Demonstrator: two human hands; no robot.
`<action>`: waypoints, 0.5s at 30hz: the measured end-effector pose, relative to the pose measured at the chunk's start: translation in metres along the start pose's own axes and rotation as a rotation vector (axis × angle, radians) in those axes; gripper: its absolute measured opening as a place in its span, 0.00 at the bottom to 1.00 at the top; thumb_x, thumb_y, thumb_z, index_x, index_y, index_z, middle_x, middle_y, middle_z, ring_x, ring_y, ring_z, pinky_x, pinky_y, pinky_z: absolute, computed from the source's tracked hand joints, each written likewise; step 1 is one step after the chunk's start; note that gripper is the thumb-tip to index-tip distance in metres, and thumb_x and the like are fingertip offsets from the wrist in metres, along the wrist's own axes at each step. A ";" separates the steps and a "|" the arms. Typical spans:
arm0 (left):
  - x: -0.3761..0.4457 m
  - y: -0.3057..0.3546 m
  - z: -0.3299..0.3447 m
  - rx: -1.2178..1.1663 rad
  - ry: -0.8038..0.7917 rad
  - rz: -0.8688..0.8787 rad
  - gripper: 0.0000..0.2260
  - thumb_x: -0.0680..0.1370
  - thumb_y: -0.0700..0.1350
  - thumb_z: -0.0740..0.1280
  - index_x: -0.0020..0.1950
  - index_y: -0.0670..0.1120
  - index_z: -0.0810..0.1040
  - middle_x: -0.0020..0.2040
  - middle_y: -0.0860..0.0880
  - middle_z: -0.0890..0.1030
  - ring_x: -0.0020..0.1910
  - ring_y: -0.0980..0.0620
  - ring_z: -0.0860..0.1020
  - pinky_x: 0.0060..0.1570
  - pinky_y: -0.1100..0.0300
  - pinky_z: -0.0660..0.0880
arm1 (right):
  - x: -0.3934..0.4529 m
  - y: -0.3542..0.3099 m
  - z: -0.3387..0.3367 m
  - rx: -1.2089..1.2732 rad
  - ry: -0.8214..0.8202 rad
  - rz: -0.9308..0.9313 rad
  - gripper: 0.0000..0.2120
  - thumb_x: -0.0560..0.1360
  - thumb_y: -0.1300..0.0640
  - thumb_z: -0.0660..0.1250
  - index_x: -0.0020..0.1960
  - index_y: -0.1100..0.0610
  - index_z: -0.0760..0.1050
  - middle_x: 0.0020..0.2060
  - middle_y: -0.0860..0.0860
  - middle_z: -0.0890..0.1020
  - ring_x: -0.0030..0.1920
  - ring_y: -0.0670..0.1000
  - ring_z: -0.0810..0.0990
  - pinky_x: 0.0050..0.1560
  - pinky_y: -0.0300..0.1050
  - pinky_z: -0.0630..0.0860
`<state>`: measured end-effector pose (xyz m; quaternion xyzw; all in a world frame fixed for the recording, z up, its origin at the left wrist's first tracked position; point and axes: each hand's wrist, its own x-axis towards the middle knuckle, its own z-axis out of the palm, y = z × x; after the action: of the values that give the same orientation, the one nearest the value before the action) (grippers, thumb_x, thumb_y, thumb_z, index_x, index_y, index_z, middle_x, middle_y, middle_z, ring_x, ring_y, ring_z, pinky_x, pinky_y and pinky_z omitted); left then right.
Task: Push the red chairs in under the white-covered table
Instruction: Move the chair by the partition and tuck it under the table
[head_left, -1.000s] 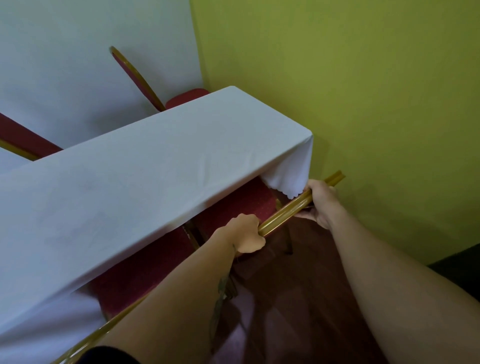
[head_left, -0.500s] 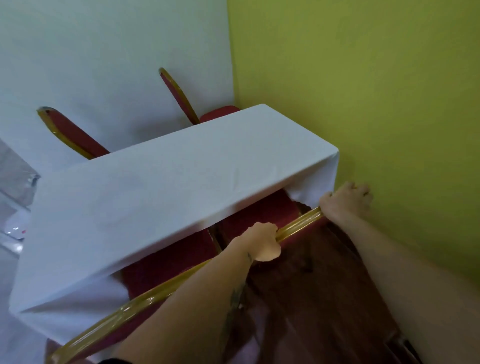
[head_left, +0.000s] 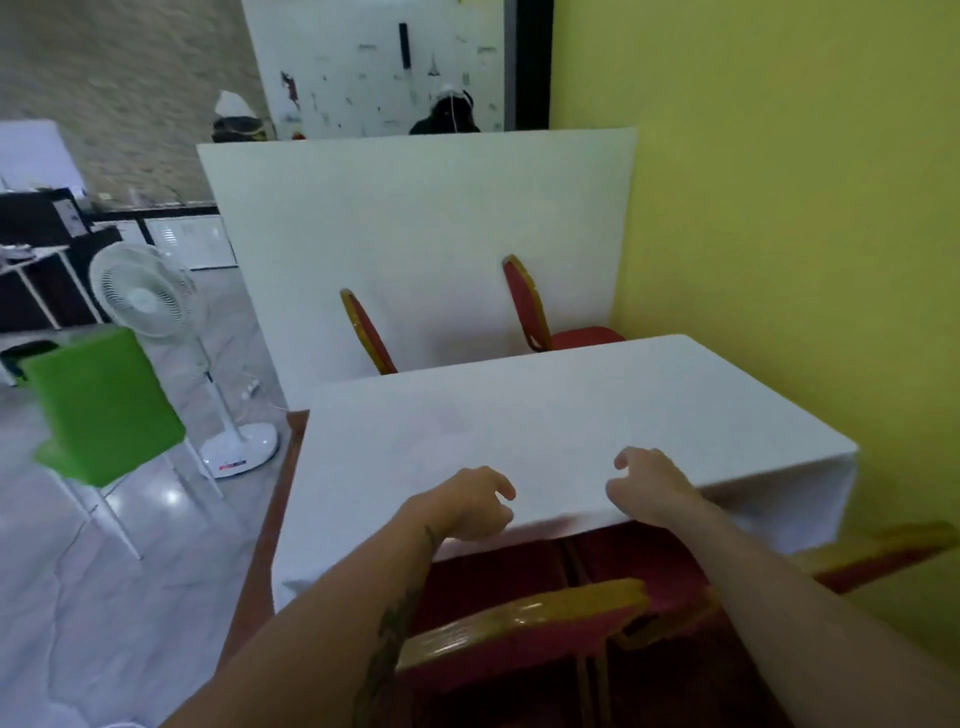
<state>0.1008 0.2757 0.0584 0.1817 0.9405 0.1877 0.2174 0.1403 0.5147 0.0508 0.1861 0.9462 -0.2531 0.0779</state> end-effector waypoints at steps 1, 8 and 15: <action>-0.007 -0.026 -0.012 -0.006 0.014 -0.014 0.21 0.80 0.47 0.63 0.73 0.51 0.76 0.73 0.48 0.75 0.70 0.46 0.74 0.71 0.49 0.70 | -0.001 -0.026 0.009 0.007 -0.012 -0.035 0.28 0.75 0.56 0.63 0.75 0.57 0.69 0.73 0.56 0.70 0.69 0.58 0.72 0.65 0.52 0.72; -0.050 -0.207 -0.109 -0.097 0.149 -0.107 0.18 0.80 0.45 0.65 0.71 0.48 0.78 0.69 0.44 0.78 0.65 0.44 0.79 0.67 0.49 0.75 | 0.008 -0.212 0.084 0.014 -0.029 -0.221 0.26 0.76 0.59 0.64 0.74 0.58 0.70 0.72 0.56 0.73 0.68 0.56 0.73 0.64 0.50 0.74; -0.078 -0.315 -0.199 -0.071 0.354 -0.164 0.20 0.79 0.38 0.64 0.70 0.45 0.80 0.69 0.46 0.80 0.65 0.45 0.78 0.66 0.54 0.75 | 0.030 -0.357 0.134 0.008 0.008 -0.327 0.25 0.76 0.56 0.66 0.73 0.56 0.70 0.71 0.56 0.74 0.66 0.56 0.75 0.63 0.51 0.76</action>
<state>-0.0103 -0.0839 0.1151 0.0611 0.9684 0.2315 0.0696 -0.0203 0.1700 0.0889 0.0308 0.9632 -0.2654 0.0309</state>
